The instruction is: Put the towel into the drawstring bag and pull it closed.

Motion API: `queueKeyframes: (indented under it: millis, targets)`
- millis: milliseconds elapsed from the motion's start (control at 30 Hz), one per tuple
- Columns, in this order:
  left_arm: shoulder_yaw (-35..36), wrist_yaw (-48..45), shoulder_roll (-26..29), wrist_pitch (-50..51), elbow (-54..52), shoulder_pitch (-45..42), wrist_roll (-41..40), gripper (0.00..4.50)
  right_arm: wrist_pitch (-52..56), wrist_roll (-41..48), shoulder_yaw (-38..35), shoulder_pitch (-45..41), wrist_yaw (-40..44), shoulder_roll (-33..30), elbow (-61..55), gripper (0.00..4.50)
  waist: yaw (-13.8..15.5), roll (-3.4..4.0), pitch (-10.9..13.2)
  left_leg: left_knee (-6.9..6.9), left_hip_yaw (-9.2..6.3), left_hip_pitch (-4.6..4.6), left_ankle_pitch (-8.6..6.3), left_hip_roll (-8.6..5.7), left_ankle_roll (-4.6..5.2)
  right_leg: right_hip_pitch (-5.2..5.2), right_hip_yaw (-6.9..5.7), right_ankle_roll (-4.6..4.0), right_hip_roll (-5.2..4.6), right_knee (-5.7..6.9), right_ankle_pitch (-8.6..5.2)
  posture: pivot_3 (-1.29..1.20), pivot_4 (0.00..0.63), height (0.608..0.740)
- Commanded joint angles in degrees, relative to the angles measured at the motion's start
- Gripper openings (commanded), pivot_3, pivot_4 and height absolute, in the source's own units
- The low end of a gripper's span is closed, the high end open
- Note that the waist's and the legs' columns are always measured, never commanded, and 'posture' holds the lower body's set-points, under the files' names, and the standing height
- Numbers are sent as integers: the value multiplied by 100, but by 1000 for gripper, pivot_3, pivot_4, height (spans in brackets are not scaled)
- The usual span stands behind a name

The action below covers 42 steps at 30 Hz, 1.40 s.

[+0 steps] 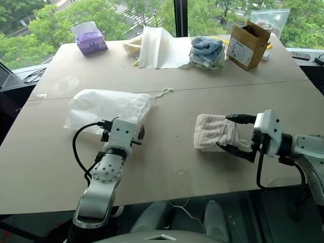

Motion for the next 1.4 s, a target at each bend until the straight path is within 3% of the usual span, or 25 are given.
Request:
queueKeyframes:
  millis: [33,67,133,200,233,433,533,800,1100,1200,1400]
  targets:
    - [36,104,-19,-325,-274,48,179,2808,-80,24,-63,-55,65,-19,-82,4500,5,0,0,0,0,0,0,0,0,0,0,0,0,0,0,0,150,740]
    - [40,99,-47,-322,-278,57,189,2628,-87,16,-63,-53,70,-13,-74,4500,7,0,0,0,0,0,0,0,0,0,0,0,-1,0,0,0,150,740]
    - [70,99,-95,-319,-250,65,215,1425,-95,2,-63,-50,68,2,-61,4500,10,0,0,2,0,-1,0,0,0,0,0,0,-1,0,0,0,150,740]
    - [108,115,-120,-334,-223,51,257,690,-106,-12,-67,-40,68,10,-46,4500,10,0,0,2,1,-1,0,0,0,0,0,0,-1,0,0,0,150,740]
    - [113,126,-132,-334,-219,45,278,75,-114,-15,-76,-32,75,10,-36,4500,10,0,0,3,0,-1,0,0,0,0,0,0,-1,0,0,0,150,740]
    - [637,69,-205,-646,-231,-72,-40,75,44,-166,-129,-10,-470,243,51,4500,4,0,0,3,0,0,0,0,0,0,0,0,0,3,0,0,150,740]
    - [927,-199,-87,-1072,-229,-197,-398,75,889,5,-285,-136,-1429,586,181,4500,7,0,0,7,-2,0,0,1,-1,-1,-2,0,-1,10,0,0,150,740]
    - [1248,-840,380,-1913,405,-645,-956,75,2616,-17,95,-530,-2959,1290,391,4500,-24,2,-2,10,2,1,1,-2,-1,-4,2,-1,-2,18,0,0,150,740]
    - [1377,-1437,486,-1965,711,-1092,-1719,75,3604,-63,369,-711,-3893,2191,580,4500,-34,-5,-7,15,14,-9,2,-5,-3,-43,13,0,-7,70,0,0,150,740]
    - [1389,-1553,514,-1939,767,-1173,-1835,75,4183,337,168,-844,-4356,2810,400,4500,-67,-9,-10,14,17,-2,5,-1,-9,-42,18,-1,-1,77,0,0,150,740]
    - [1339,-1807,530,-1884,929,-1398,-2076,75,4673,240,759,-745,-4226,2730,5,4500,-139,-10,-11,15,16,7,13,0,-22,-43,22,-1,4,96,0,0,150,740]
